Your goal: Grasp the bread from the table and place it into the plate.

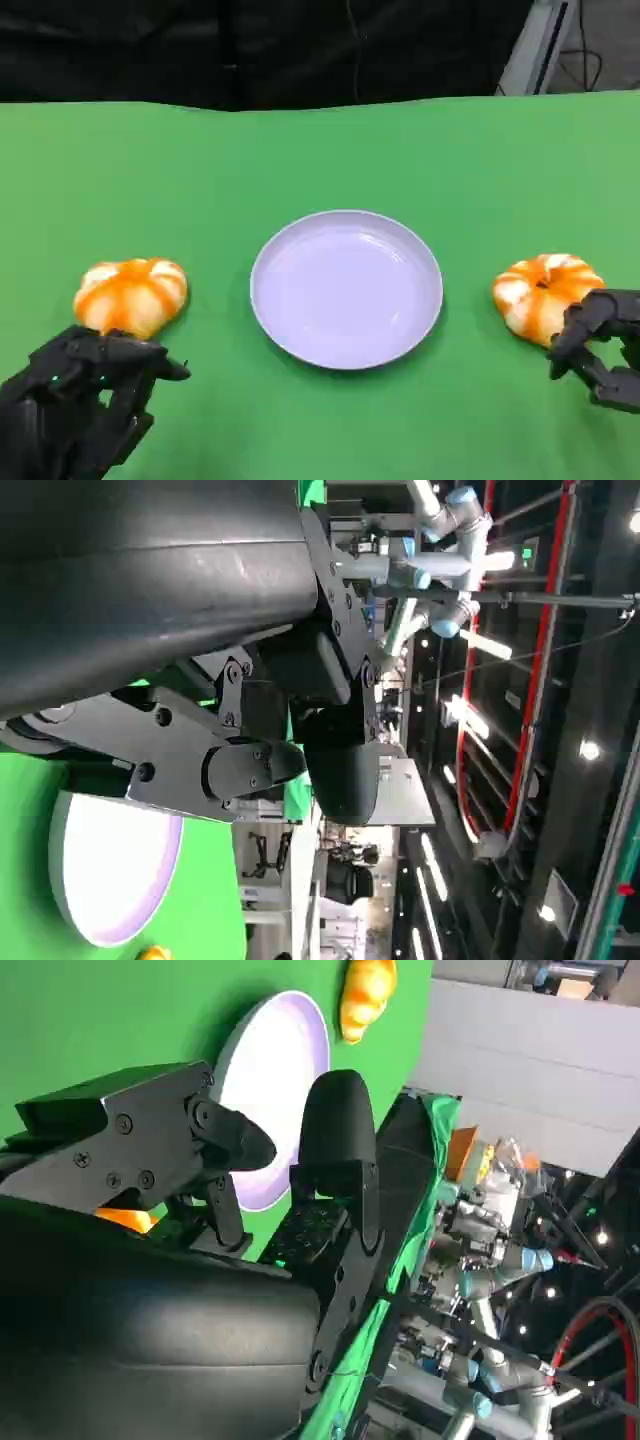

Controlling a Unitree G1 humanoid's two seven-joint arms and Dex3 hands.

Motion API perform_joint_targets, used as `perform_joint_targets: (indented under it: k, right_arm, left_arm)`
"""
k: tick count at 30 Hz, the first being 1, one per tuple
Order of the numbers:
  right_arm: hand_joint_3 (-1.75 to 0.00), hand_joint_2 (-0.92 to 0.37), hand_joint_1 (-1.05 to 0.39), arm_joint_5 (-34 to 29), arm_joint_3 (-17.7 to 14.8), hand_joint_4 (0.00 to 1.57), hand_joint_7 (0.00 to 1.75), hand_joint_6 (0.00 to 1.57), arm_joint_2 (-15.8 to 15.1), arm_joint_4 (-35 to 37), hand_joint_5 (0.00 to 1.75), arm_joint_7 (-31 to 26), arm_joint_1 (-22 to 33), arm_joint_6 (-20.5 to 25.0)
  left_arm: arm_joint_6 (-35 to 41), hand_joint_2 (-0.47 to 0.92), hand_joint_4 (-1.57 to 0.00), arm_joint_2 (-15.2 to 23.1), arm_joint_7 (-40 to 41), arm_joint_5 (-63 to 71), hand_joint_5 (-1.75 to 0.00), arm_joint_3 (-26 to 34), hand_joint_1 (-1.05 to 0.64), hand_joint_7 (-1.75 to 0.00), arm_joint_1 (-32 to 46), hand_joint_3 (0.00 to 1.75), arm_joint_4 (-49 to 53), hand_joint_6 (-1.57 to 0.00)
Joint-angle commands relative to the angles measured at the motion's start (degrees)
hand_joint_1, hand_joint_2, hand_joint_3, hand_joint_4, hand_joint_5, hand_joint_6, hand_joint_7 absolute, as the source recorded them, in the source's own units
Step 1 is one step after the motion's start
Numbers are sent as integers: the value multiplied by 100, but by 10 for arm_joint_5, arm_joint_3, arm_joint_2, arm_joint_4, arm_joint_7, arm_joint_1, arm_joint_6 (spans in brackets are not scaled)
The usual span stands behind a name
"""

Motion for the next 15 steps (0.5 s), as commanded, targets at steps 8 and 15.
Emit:
perform_joint_targets:
  k: [8,15]
  right_arm:
    - [-80,-70,13,-2,-2,89,93,97,-8,5,141,-3,-4,-7]
    - [-79,-71,13,0,-1,88,94,96,-7,4,141,0,-3,-6]
  left_arm:
    - [-5,92,-82,5,4,2,-133,3,-9,-74,1,46,-5,-103]
    - [-8,92,-81,6,2,4,-135,4,-9,-76,2,46,-5,-102]
